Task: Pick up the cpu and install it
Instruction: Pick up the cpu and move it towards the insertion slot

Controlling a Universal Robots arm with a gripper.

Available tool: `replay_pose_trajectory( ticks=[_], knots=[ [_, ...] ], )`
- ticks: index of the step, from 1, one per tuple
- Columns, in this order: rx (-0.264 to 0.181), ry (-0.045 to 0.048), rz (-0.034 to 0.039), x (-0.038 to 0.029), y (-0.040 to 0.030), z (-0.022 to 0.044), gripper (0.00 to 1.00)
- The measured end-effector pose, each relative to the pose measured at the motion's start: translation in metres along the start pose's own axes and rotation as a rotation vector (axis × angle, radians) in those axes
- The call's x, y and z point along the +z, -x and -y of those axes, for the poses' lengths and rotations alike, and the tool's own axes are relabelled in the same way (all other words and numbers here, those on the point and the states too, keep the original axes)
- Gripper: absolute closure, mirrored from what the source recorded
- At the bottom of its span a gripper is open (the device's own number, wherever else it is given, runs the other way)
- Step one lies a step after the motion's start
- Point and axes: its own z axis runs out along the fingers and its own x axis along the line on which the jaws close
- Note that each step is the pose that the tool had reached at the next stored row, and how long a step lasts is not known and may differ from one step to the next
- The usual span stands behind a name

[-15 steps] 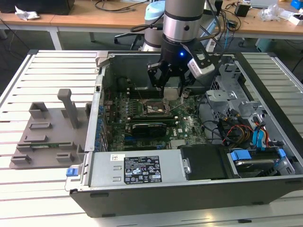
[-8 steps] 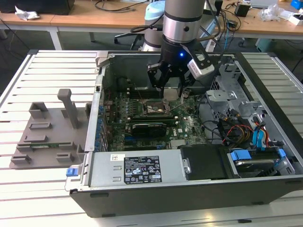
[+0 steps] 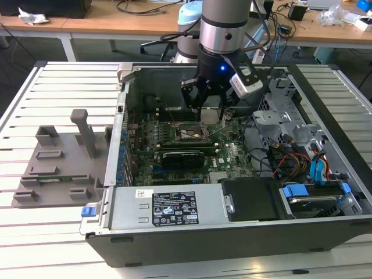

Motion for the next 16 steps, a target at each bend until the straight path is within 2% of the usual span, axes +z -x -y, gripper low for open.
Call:
replay_pose_trajectory(
  ticks=[16],
  knots=[
    [0.000, 0.0000, 0.0000, 0.0029, -0.0002, -0.0001, 0.45]
  ],
)
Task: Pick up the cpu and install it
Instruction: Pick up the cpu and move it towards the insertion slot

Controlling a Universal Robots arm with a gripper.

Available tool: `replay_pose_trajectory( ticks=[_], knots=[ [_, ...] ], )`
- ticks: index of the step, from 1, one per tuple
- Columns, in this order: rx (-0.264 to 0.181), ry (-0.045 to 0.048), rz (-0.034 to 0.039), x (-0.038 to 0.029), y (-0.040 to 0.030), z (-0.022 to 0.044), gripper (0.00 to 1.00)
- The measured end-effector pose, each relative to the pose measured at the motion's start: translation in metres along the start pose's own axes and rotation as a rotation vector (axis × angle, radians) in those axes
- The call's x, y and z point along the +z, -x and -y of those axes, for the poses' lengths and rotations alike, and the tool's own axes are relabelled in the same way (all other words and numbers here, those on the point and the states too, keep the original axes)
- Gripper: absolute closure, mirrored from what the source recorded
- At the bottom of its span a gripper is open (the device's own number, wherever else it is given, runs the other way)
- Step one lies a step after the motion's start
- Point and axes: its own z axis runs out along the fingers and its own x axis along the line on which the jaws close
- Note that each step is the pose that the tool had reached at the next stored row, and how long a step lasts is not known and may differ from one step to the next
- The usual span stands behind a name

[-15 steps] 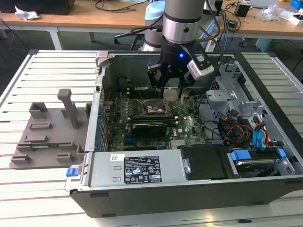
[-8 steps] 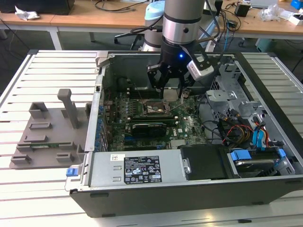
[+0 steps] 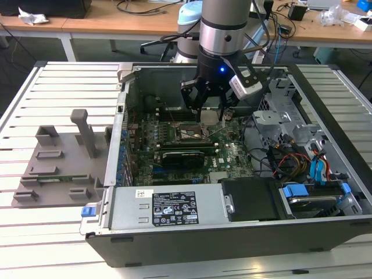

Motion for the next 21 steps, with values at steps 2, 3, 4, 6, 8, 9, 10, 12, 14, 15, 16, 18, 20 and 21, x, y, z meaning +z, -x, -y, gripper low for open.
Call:
replay_pose_trajectory(
  ticks=[2, 3, 4, 6, 8, 9, 10, 12, 14, 15, 16, 18, 20, 21],
  knots=[
    [0.000, 0.0001, 0.0000, 0.0001, 0.0000, 0.0000, 0.45],
    [0.000, 0.0000, 0.0000, 0.0001, 0.0000, 0.0000, 0.45],
    [0.000, 0.0001, 0.0001, 0.0002, 0.0000, 0.0000, 0.45],
    [0.000, 0.0001, 0.0000, 0.0003, -0.0001, 0.0000, 0.45],
    [0.000, 0.0001, 0.0000, 0.0007, -0.0008, -0.0001, 0.45],
    [0.000, 0.0001, 0.0000, 0.0008, -0.0011, -0.0001, 0.45],
    [0.000, 0.0002, 0.0001, 0.0013, -0.0016, -0.0004, 0.45],
    [0.000, 0.0000, 0.0000, 0.0019, -0.0022, -0.0026, 0.45],
    [0.000, 0.0002, 0.0001, 0.0025, -0.0024, -0.0056, 0.45],
    [0.000, 0.0000, 0.0000, 0.0028, -0.0027, -0.0085, 0.45],
    [0.000, 0.0000, 0.0000, 0.0031, -0.0031, -0.0099, 0.45],
    [0.000, 0.0000, 0.0000, 0.0036, -0.0041, -0.0117, 0.45],
    [0.000, 0.0000, 0.0000, 0.0042, -0.0055, -0.0134, 0.45],
    [0.000, 0.0001, 0.0001, 0.0045, -0.0061, -0.0144, 0.45]
  ],
)
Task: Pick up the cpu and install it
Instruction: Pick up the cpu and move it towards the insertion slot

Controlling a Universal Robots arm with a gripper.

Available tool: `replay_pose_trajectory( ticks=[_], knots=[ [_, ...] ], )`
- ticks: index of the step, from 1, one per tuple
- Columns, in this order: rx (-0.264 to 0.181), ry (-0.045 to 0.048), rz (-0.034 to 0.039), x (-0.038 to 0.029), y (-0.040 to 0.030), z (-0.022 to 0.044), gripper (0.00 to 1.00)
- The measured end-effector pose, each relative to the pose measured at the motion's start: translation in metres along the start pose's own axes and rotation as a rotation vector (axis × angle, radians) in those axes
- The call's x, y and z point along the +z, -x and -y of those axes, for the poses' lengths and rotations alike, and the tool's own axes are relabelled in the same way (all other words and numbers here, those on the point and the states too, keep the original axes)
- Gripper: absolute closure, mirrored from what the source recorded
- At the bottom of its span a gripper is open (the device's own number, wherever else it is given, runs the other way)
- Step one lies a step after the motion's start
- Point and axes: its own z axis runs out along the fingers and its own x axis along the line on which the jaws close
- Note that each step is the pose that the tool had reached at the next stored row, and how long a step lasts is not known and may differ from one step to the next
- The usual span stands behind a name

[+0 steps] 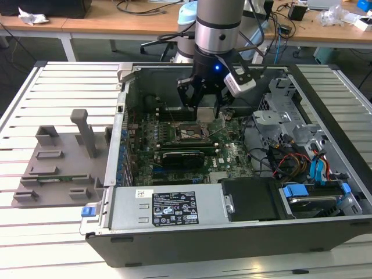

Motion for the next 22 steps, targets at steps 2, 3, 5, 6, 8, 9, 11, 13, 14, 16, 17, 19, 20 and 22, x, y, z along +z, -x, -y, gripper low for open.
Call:
replay_pose_trajectory(
  ticks=[2, 3, 5, 6, 8, 9, 11, 13, 14, 16, 17, 19, 20, 22],
  knots=[
    [0.000, 0.0000, 0.0000, 0.0007, -0.0006, -0.0013, 0.45],
    [0.000, 0.0000, 0.0000, 0.0014, -0.0008, -0.0020, 0.45],
    [0.000, 0.0000, 0.0000, 0.0029, -0.0012, -0.0038, 0.45],
    [0.000, 0.0000, 0.0000, 0.0037, -0.0016, -0.0052, 0.45],
    [0.000, -0.0001, -0.0001, 0.0047, -0.0036, -0.0087, 0.45],
    [0.000, -0.0001, 0.0000, 0.0050, -0.0045, -0.0097, 0.45],
    [0.000, -0.0002, 0.0000, 0.0057, -0.0066, -0.0120, 0.45],
    [0.000, -0.0002, 0.0001, 0.0060, -0.0081, -0.0125, 0.45],
    [0.000, -0.0005, -0.0001, 0.0060, -0.0091, -0.0126, 0.45],
    [0.000, -0.0004, -0.0001, 0.0062, -0.0100, -0.0127, 0.45],
    [0.000, -0.0003, 0.0000, 0.0065, -0.0108, -0.0128, 0.45],
    [0.000, -0.0002, 0.0000, 0.0070, -0.0123, -0.0129, 0.45],
    [0.000, -0.0003, -0.0001, 0.0072, -0.0127, -0.0129, 0.45],
    [0.000, -0.0003, 0.0000, 0.0078, -0.0137, -0.0132, 0.45]
  ],
)
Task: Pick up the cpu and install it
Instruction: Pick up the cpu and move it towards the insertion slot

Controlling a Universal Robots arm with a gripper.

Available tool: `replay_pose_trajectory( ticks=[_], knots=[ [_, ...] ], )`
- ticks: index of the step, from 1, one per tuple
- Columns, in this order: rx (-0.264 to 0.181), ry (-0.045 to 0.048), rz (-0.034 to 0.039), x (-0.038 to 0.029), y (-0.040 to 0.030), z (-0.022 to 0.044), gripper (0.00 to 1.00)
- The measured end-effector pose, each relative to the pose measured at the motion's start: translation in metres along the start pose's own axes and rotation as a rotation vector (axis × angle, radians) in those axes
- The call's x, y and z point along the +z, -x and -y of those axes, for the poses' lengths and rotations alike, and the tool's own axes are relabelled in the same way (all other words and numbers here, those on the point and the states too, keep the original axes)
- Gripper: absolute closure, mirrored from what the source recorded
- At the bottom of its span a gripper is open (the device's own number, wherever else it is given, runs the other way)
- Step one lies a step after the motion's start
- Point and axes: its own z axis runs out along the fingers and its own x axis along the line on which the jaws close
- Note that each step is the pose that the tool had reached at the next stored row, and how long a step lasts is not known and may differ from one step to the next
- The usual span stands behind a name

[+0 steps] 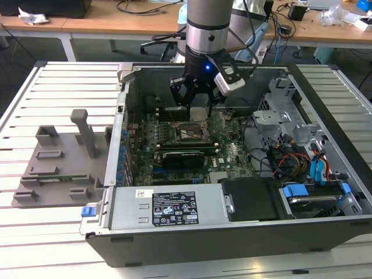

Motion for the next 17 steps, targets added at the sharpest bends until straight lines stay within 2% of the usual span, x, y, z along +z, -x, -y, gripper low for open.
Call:
replay_pose_trajectory(
  ticks=[8, 17],
  knots=[
    [0.000, -0.0004, 0.0000, 0.0032, -0.0008, -0.0013, 0.45],
    [0.000, -0.0005, 0.0000, 0.0052, -0.0006, -0.0060, 0.45]
  ],
)
